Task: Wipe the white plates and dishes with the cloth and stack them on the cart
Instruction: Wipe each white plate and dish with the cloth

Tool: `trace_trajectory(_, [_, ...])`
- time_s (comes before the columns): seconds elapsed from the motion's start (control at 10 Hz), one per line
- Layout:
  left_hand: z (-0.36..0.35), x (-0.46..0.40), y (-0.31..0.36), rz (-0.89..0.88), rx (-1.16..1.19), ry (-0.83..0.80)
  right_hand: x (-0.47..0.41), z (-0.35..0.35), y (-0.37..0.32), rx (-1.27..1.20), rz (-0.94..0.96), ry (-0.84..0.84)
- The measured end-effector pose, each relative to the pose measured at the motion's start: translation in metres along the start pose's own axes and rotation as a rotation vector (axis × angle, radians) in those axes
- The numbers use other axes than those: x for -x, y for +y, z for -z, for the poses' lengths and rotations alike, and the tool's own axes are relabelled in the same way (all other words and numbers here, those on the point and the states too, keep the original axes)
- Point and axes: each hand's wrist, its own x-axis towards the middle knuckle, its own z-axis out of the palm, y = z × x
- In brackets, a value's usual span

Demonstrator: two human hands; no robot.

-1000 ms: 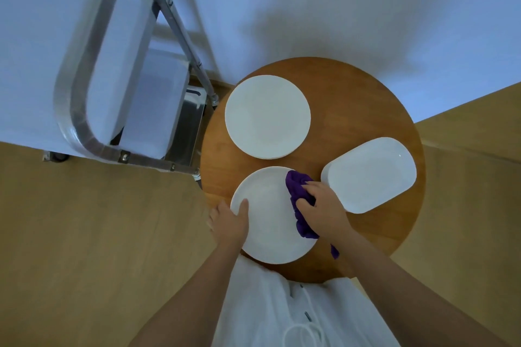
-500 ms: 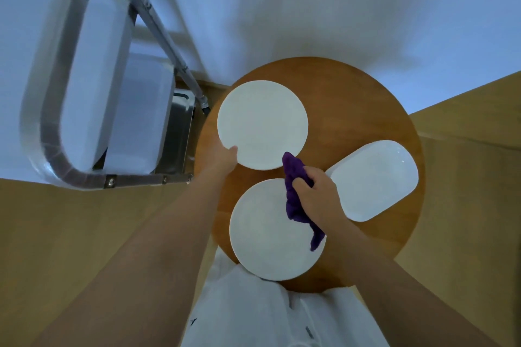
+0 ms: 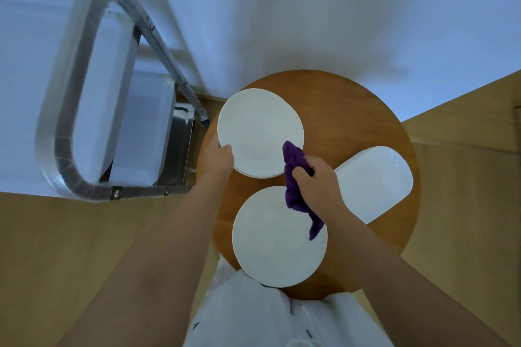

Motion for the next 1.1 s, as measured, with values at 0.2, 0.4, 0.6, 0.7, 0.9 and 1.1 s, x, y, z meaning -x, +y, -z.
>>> trace_trajectory(0.2, [-0.004, 0.02, 0.022, 0.086, 0.204, 0.018, 0.004, 0.005, -0.014, -0.057, 0.005, -0.003])
trace_trajectory(0.4, [-0.002, 0.035, 0.036, 0.193, 0.473, -0.021, 0.015, 0.009, -0.021, -0.021, 0.068, 0.015])
trace_trajectory(0.6, [0.013, 0.054, 0.038, 0.256, 0.817, -0.094, 0.027, 0.041, -0.04, -0.508, 0.051, 0.341])
trace_trajectory(0.7, [0.018, 0.075, 0.047, 0.3, 1.021, -0.184, 0.033, 0.065, -0.06, -0.665, 0.112, 0.407])
trace_trajectory(0.9, [0.026, 0.133, 0.068, 0.217, 1.089, -0.487, 0.029, 0.077, -0.112, -0.161, 0.513, 0.07])
trace_trajectory(1.1, [0.036, 0.171, 0.095, 0.161, 1.032, -0.622, 0.04, 0.047, -0.114, 0.944, 0.932, -0.187])
